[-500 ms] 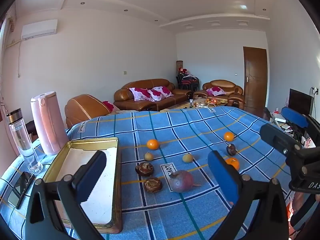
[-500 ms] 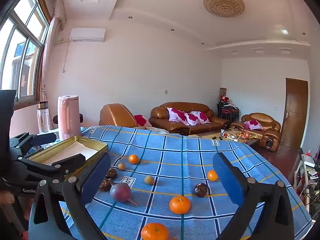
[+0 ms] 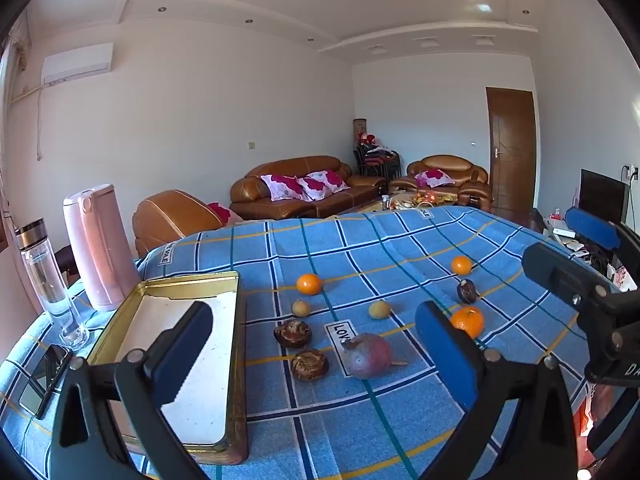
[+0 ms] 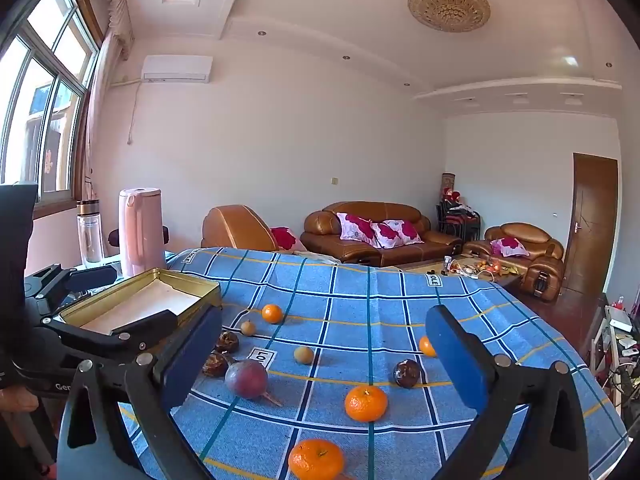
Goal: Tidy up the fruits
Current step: 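Move both tools toward the fruits on the checkered tablecloth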
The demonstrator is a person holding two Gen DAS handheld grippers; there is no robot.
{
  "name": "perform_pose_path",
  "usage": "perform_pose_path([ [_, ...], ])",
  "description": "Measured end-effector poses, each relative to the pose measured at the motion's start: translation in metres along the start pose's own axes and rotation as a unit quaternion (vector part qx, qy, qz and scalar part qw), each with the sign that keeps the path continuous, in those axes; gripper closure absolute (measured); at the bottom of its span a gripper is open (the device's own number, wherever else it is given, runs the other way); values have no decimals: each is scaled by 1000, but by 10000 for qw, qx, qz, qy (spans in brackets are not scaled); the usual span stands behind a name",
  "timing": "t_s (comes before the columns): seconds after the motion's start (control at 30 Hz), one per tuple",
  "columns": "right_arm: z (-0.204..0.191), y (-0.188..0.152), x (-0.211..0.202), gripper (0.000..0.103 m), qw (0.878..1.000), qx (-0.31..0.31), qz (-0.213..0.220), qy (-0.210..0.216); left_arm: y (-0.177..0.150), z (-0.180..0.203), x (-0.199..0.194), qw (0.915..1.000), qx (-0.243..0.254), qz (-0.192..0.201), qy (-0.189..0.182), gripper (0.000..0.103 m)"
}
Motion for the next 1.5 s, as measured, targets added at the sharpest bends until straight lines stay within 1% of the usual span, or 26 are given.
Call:
perform_pose_path([
  [1.5, -4, -12, 4, 1, 9999, 1, -151, 55, -7, -6, 5, 10000, 32, -41, 16, 0],
])
Point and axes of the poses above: each gripper's, at about its wrist camera, not at the fingertips, and x roughly the way its jaws point, z to its right, y to its top, the point moved 1 cm from there along x, roughly the way its jaws point, and after that the axes turned 9 degrees about x, right-handed, at the moved point
